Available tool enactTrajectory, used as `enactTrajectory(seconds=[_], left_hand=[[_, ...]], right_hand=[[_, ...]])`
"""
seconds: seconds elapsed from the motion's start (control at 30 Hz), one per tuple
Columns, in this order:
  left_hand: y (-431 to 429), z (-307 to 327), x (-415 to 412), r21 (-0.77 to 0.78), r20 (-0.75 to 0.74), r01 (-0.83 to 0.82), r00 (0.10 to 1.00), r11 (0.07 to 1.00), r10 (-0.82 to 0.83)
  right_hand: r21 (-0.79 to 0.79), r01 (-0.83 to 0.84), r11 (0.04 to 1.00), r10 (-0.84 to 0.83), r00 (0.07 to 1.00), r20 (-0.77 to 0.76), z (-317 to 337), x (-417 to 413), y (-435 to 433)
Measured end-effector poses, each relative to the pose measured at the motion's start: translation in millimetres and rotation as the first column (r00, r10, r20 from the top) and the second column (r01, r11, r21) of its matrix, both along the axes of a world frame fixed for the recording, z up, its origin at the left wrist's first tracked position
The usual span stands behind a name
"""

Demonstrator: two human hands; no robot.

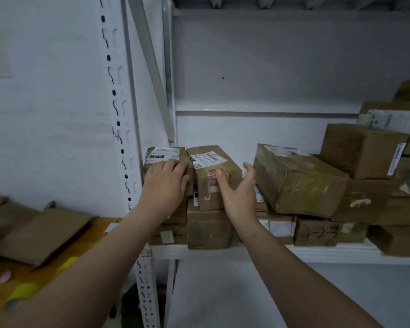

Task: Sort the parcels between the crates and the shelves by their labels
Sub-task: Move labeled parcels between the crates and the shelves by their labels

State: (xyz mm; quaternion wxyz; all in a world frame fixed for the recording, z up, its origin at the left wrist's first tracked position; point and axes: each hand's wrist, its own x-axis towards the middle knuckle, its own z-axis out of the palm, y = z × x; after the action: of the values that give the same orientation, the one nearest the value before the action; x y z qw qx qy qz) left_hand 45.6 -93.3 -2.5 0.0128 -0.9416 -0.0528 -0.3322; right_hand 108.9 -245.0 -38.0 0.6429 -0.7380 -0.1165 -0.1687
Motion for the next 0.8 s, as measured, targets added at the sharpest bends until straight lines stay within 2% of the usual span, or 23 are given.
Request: enactTrajectory(seconds=[0.1, 0.2, 0.37, 0.47, 0.57, 0.67, 0.8], left_hand=[[3, -1, 2, -0.031, -0.009, 0.000, 1.000, 1.000, 0.000], [3, 0, 3, -0.071, -0.011, 0.006, 1.000, 0.997, -0.007], [-12, 7, 2, -0.163, 0.052, 0.136, 0.990, 0.977, -0.130], [-30, 14, 2, -0.180, 0.152, 0.266, 0.959, 0.947, -0.240], [-56, 19, 3, -0.194, 0.221, 0.394, 0.910, 0.898, -0.351], [-90, 18, 11, -0.193, 0.233, 0.483, 0.868, 0.854, -0.439], [-135, 6, 29, -0.257, 0.146, 0.513, 0.858, 0.819, -0.492]], right_hand=[[-0.210, 0.025, 0.977, -0.005, 0.995, 0.099, 3, 7, 4], [-0.356, 0.113, 0.928, -0.045, 0.980, 0.193, 7, 8, 5], [-0.600, 0.234, 0.765, -0.054, 0.952, 0.302, 23, 5, -7], [-0.528, 0.235, 0.816, -0.001, 0.914, 0.406, 29, -6, -23], [-0.423, 0.269, 0.865, -0.043, 0.880, 0.473, 30, -17, -53], [-0.398, 0.343, 0.851, -0.129, 0.871, 0.474, 28, -16, -99], [-0.439, 0.427, 0.791, -0.242, 0.876, 0.416, 20, -5, -163]])
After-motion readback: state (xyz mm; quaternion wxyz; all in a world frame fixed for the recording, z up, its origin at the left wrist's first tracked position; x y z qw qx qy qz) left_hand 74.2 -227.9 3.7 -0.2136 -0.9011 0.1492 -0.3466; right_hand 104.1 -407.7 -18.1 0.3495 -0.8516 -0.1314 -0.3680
